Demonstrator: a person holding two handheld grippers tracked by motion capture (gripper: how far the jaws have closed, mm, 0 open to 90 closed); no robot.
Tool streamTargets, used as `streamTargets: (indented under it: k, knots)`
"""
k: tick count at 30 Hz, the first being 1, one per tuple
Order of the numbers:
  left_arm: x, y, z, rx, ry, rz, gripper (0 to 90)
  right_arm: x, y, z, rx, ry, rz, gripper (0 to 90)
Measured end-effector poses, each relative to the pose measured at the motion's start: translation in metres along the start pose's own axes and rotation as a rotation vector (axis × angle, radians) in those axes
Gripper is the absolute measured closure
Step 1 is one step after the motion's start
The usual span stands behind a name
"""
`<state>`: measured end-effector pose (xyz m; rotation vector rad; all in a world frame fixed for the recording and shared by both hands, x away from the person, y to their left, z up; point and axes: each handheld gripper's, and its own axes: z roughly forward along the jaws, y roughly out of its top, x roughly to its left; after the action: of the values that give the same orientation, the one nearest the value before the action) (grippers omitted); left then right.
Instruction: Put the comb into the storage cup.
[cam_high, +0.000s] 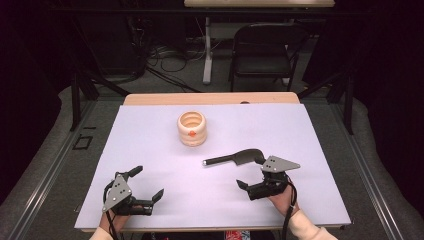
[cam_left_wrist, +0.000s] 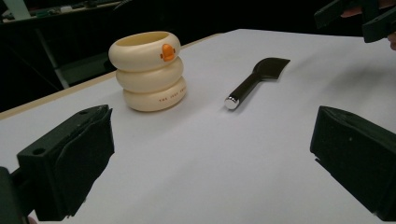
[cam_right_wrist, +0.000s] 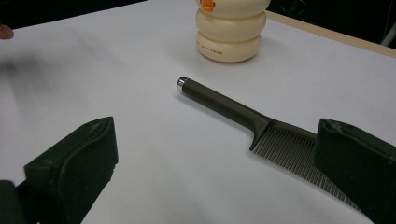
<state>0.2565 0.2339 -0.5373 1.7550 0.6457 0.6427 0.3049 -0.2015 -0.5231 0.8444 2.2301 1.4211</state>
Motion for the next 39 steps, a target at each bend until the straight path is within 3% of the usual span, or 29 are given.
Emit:
streamTargets:
  k: [24,39]
  knots:
    - [0.000,0.000,0.000,0.003,0.005,-0.002,0.0,0.001,0.014,0.033,0.071,0.035,-0.003,0.0]
    - [0.001,-0.001,-0.001,0.005,0.011,-0.006,0.0,-0.003,0.023,0.050,0.085,0.044,0.005,0.0]
